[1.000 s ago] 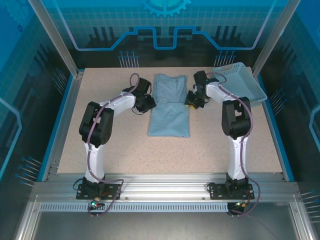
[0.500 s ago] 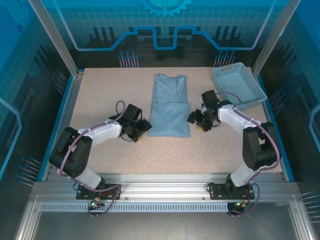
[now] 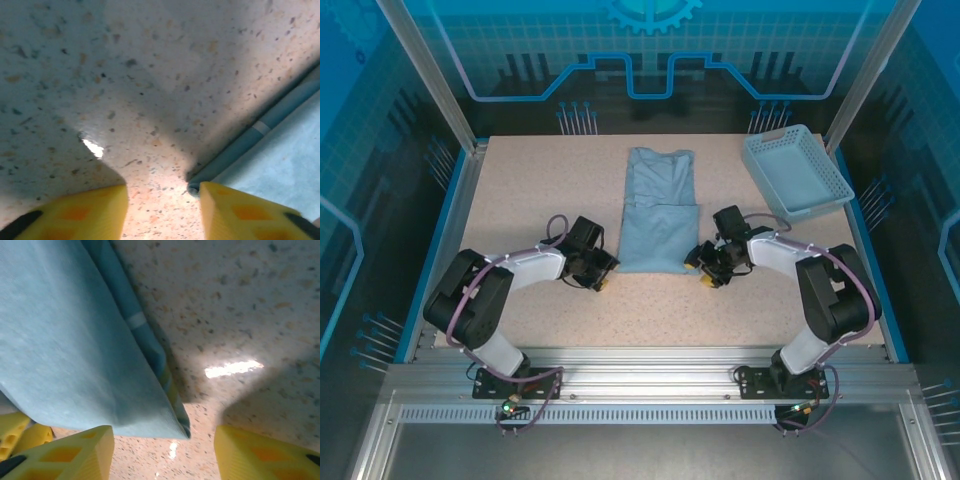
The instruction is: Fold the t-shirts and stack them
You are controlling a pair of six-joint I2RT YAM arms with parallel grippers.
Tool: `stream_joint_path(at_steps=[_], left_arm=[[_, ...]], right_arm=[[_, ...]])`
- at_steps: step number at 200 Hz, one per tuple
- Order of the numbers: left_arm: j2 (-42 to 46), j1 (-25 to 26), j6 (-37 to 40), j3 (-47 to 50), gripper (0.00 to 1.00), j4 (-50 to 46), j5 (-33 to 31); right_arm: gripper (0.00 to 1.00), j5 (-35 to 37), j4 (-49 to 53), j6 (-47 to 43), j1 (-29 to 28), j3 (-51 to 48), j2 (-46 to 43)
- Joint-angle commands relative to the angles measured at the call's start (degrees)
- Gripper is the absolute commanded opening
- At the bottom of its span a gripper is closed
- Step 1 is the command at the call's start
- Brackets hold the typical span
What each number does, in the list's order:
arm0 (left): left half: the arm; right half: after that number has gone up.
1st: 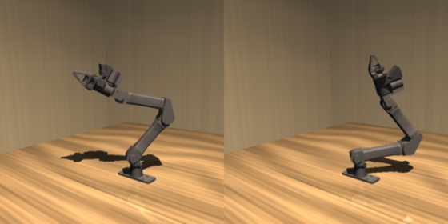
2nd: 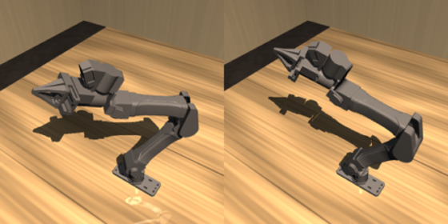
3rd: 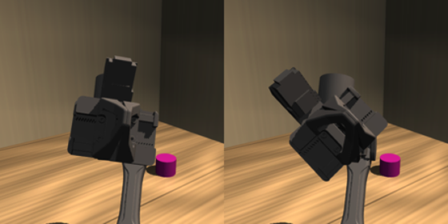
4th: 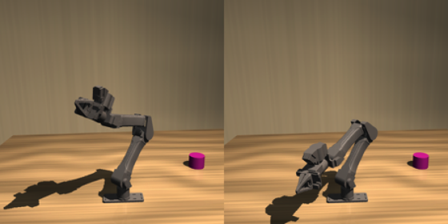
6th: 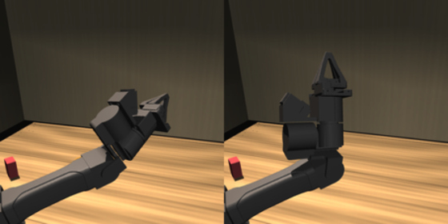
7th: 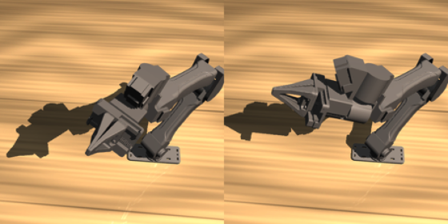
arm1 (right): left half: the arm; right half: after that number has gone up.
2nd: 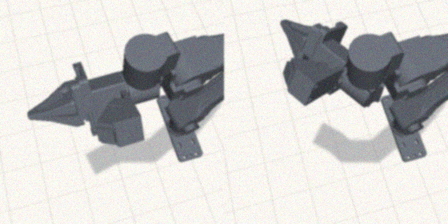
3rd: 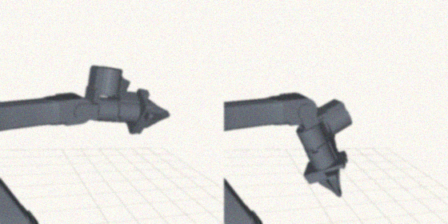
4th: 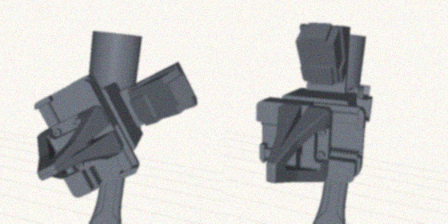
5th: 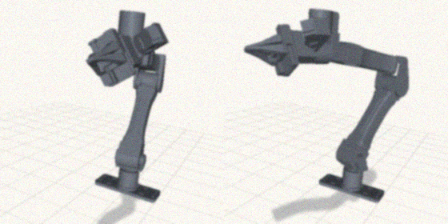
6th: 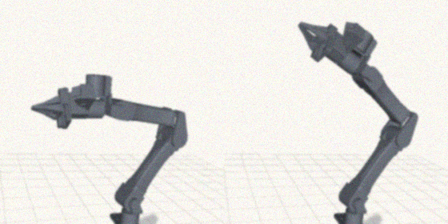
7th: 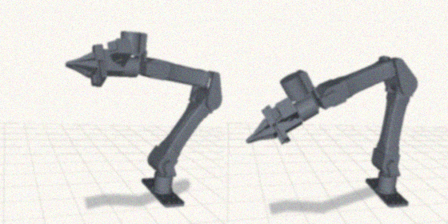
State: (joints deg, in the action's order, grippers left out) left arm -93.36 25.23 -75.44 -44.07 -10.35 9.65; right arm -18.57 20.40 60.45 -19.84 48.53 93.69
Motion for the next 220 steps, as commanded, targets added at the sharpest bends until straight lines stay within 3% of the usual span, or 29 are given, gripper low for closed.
stream_joint_path(at_steps=[1, 23, 52, 88, 185, 220], left_arm=[[-6.9, 2.0, -2.0, -0.6, 0.33, 17.7, 1.9], [-7.8, 2.0, -2.1, -1.6, 0.21, 17.8, 1.7], [-7.3, 2.2, -2.0, -2.1, 0.00, 17.6, 1.1], [-3.8, 2.7, -1.6, -1.3, 0.00, 14.9, 0.1], [4.8, 5.6, -0.6, 5.8, 0.00, 10.0, 0.1], [9.7, 7.8, -1.6, 9.9, 0.00, 8.6, -1.4]], right_arm=[[0.51, -1.4, -2.4, 2.0, -0.1, 1.3, 2.2], [0.42, -1.1, -2.2, 2.2, 0.1, 3.2, 4.0], [0.22, 0.8, -0.6, 1.6, 0.2, 4.3, 4.3], [0.00, 2.4, 1.3, -0.4, 0.1, 4.3, 2.8], [0.00, 7.5, 8.2, -3.7, -6.0, 2.2, -4.9], [0.00, 9.6, 10.9, -2.3, -8.8, -3.0, -9.9]])
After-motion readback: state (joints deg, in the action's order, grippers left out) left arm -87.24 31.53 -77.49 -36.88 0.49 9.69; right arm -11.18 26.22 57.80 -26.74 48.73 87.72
